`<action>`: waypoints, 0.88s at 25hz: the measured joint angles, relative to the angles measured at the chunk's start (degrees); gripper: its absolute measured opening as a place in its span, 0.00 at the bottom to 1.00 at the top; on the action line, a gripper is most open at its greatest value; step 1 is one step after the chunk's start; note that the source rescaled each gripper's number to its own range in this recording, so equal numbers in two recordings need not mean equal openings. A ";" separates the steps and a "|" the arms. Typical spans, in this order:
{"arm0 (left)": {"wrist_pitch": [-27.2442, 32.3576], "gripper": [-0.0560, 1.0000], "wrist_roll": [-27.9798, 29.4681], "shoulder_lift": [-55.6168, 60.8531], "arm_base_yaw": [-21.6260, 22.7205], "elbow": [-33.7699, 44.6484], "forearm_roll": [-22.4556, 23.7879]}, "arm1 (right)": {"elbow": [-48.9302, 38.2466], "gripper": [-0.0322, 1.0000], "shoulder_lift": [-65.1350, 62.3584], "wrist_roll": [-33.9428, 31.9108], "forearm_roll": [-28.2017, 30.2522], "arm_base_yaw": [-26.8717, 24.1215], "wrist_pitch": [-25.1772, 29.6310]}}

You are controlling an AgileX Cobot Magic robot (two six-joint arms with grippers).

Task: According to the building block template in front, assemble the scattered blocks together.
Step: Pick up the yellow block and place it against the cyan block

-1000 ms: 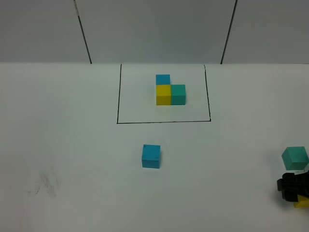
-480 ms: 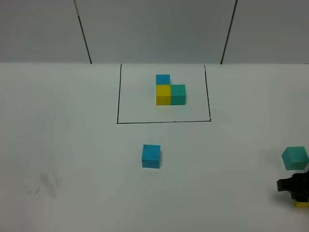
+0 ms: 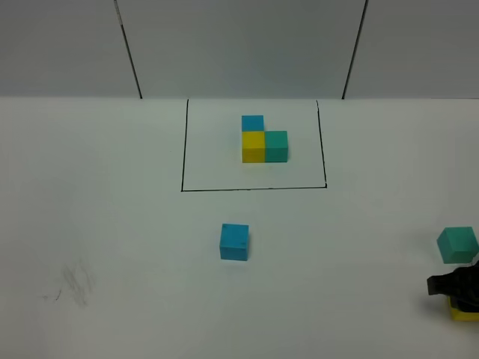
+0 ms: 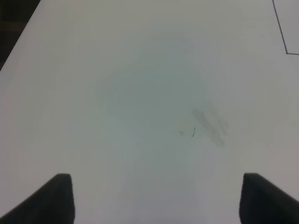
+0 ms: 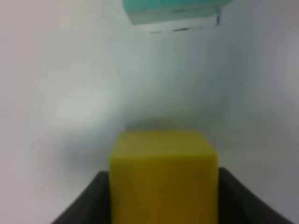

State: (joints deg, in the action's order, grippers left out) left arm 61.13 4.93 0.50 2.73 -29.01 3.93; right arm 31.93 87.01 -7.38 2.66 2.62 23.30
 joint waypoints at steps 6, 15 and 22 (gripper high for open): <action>0.00 0.60 0.00 0.00 0.00 0.00 0.00 | 3.50 0.24 -5.53 -7.49 -2.15 9.73 5.71; 0.00 0.60 0.00 0.00 0.00 0.00 0.00 | 7.39 0.24 -2.34 -27.54 2.55 29.21 9.39; 0.00 0.60 0.00 0.00 0.00 0.00 0.00 | 12.44 0.24 0.91 -47.51 9.63 44.47 10.78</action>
State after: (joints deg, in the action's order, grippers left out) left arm 61.13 4.93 0.50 2.73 -29.01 3.93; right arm 44.37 87.92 -54.89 12.29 47.08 34.08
